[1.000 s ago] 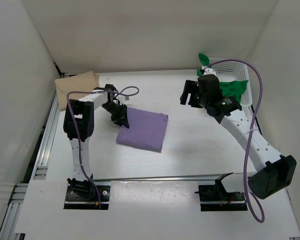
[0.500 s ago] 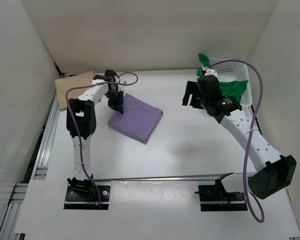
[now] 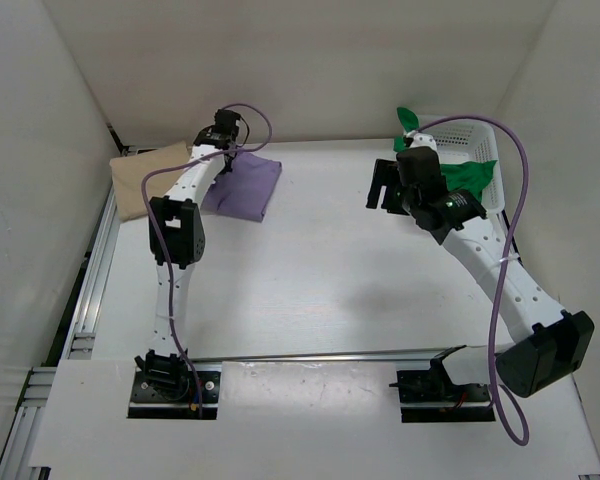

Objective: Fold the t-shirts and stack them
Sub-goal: Put the neatly folded tshirt into the corner of the board with the left arm

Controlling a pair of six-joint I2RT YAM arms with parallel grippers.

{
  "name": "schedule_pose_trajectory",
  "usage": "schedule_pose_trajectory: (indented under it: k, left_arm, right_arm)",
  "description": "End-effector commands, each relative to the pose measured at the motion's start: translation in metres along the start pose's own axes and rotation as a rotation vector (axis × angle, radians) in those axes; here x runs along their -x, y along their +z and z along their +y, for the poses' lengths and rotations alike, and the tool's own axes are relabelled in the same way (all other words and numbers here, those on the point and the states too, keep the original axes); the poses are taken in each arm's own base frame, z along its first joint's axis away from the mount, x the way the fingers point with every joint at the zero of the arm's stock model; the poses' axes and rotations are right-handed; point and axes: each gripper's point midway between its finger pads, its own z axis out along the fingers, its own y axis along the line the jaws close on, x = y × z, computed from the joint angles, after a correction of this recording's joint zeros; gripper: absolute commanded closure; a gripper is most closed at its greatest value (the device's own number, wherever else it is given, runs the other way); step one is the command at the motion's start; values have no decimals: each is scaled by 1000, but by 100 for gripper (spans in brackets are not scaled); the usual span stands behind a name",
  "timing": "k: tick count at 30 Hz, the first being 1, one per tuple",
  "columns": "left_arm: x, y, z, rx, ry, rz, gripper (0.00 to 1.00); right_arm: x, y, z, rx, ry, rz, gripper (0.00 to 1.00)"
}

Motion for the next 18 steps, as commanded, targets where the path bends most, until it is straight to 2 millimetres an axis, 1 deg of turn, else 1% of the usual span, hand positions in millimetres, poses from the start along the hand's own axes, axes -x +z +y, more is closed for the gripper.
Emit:
schedule_pose_trajectory:
  k: [1, 3, 4, 5, 6, 7, 8, 9, 10, 11, 12, 13, 14, 15, 16, 18]
  left_arm:
    - [60, -32, 43, 188, -109, -190, 90]
    - [70, -43, 51, 200, -131, -221, 90]
    - [69, -41, 57, 207, -138, -218, 90]
    - [73, -48, 62, 216, -147, -230, 90]
    - [77, -55, 71, 223, -162, -242, 90]
    - [79, -57, 79, 230, -173, -246, 90]
    - [81, -62, 81, 230, -179, -255, 90]
    - [82, -64, 90, 239, -191, -258, 90]
    - [85, -69, 101, 248, -208, -266, 90]
    - [84, -67, 107, 255, -213, -263, 90]
    - [85, -71, 114, 262, -224, -269, 90]
    - [84, -69, 119, 268, -230, -265, 90]
    - [82, -71, 131, 280, -242, -263, 90]
    - [81, -69, 136, 287, -248, -260, 90]
    - [81, -75, 143, 284, -257, -265, 90]
    - [79, -75, 147, 280, -260, -260, 90]
  right_arm:
    - [13, -8, -4, -19, 0, -35, 17]
    - [3, -4, -7, -28, 2, -14, 17]
    - [6, -8, -6, -23, 16, -25, 17]
    - [3, -9, -8, -24, 16, -22, 17]
    - [-2, -7, -9, -30, 21, -10, 17]
    - [0, -10, -9, -26, 24, -20, 17]
    - [-3, -11, -11, -27, 23, -16, 17]
    - [-3, -11, -12, -37, 23, -20, 17]
    - [-7, -11, -14, -40, 21, -15, 17]
    - [-11, -9, -16, -44, 18, -4, 17]
    - [-9, -12, -16, -40, 21, -13, 17]
    - [-13, -11, -17, -44, 18, -5, 17]
    - [-13, -11, -17, -44, 18, -5, 17]
    - [-13, -11, -17, -44, 18, -5, 17]
    - [-16, -10, -20, -56, 16, -1, 17]
    - [-16, -10, -20, -56, 16, -1, 17]
